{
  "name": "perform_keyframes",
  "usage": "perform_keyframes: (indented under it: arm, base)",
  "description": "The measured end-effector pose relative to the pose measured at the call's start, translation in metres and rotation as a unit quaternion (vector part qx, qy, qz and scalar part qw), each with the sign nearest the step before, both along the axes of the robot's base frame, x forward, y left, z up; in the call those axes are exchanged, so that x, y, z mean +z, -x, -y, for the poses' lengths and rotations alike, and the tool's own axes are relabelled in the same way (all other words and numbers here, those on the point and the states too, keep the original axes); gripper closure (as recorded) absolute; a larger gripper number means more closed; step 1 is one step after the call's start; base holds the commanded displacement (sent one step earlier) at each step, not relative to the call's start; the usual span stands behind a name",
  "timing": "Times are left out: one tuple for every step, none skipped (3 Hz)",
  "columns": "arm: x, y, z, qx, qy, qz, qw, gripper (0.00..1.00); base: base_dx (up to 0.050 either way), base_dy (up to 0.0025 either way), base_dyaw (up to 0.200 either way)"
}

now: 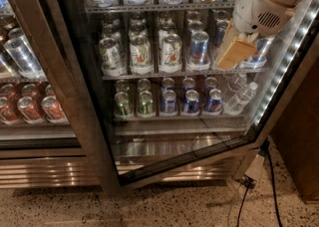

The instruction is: Close right fridge door

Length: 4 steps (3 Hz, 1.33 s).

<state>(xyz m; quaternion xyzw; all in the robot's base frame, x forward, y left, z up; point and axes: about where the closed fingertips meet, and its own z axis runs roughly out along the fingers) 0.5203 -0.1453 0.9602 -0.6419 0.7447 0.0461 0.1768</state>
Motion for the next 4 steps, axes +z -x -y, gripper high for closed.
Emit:
perform_keyframes:
  arm:
    - [0.0000, 0.0000, 0.0000, 0.000, 0.000, 0.000, 1.0000, 1.00]
    - [0.0000, 0.0000, 0.0000, 0.000, 0.000, 0.000, 1.0000, 1.00]
    - [0.0000, 0.0000, 0.0000, 0.000, 0.000, 0.000, 1.0000, 1.00]
    - [0.0000, 0.0000, 0.0000, 0.000, 0.000, 0.000, 1.0000, 1.00]
  base:
    - [0.048, -0.00002, 0.001]
    - [0.047, 0.00007, -0.001]
    - [-0.047, 0.00007, -0.001]
    - [-0.048, -0.00003, 0.000]
